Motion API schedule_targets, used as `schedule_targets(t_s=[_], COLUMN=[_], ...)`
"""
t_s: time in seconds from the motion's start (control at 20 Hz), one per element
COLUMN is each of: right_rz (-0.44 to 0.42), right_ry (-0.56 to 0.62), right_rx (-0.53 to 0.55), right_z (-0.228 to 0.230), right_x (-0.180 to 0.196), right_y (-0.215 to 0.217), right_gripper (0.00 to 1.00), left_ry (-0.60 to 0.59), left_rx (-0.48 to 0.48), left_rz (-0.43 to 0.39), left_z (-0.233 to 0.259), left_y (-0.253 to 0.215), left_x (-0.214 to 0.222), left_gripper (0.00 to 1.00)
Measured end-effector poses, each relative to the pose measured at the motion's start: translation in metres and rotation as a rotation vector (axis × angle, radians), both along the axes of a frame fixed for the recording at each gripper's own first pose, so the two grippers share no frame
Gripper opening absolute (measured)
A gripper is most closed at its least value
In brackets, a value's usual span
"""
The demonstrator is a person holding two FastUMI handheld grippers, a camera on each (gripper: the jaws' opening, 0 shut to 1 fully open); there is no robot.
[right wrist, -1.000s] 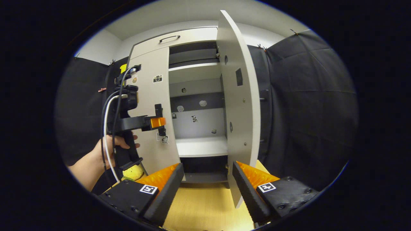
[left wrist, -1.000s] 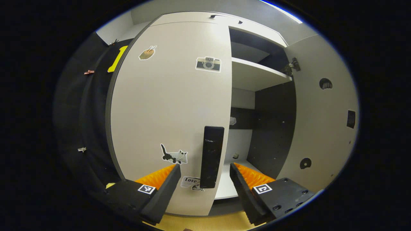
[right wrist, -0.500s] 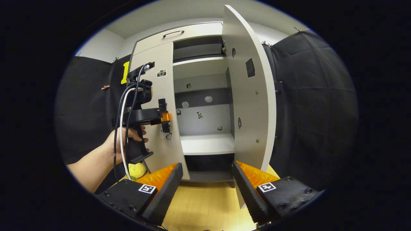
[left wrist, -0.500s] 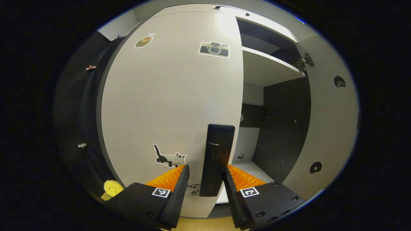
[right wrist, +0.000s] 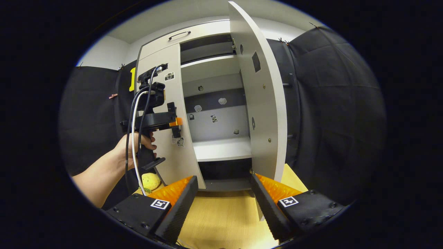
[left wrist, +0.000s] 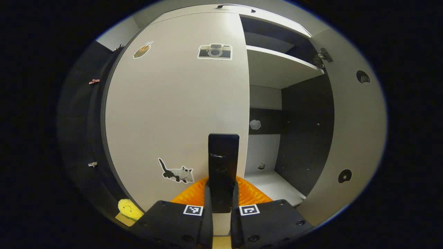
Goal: Open the right door of the double-door shoe cabinet with the right hand, and open the left door with the left hand.
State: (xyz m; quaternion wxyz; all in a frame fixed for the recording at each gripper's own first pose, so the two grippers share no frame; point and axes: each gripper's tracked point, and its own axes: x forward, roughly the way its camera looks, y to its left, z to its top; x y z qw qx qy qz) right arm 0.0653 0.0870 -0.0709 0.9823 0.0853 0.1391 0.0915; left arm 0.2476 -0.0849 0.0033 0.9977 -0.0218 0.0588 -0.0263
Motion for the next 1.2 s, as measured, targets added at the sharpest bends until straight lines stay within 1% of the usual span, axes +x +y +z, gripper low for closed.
schedule_targets(t_s=[0.05,0.15,0.45,0.55,0.65,0.75,0.85,1.0,1.2], right_rz=[0.014,0.037,0.103,0.12,0.121,0.105,0.082,0.032,-0.029], right_ry=[0.005,0.009,-0.026,-0.028,-0.032,-0.052,-0.064,-0.065,-0.061], right_rx=[0.001,-0.002,-0.017,-0.016,-0.032,-0.062,-0.066,-0.064,-0.055], right_z=[-0.002,-0.003,0.007,0.008,0.009,0.013,0.016,0.02,0.022], right_x=[-0.002,-0.006,-0.008,-0.005,-0.007,-0.011,-0.015,-0.022,-0.033], right_y=[0.001,0.003,0.0,-0.002,-0.004,-0.006,-0.006,-0.002,0.005], right_gripper=[0.98,0.98,0.98,0.98,0.98,0.98,0.98,0.98,0.98], left_ry=[-0.004,-0.024,-0.032,-0.038,-0.041,-0.049,-0.056,-0.075,-0.072], left_rx=[0.001,0.007,-0.033,-0.018,-0.021,-0.029,-0.054,-0.031,-0.05], left_rz=[0.001,0.004,0.041,0.048,0.074,0.076,0.068,0.059,0.017], left_z=[-0.001,0.001,0.0,0.0,0.0,0.0,0.001,0.001,0.002], left_y=[0.0,0.0,0.002,0.004,0.007,0.011,0.012,0.017,0.021], left_x=[0.0,0.0,-0.005,-0.007,-0.01,-0.015,-0.015,-0.015,-0.022], left_gripper=[0.18,0.11,0.1,0.1,0.1,0.09,0.09,0.09,0.09])
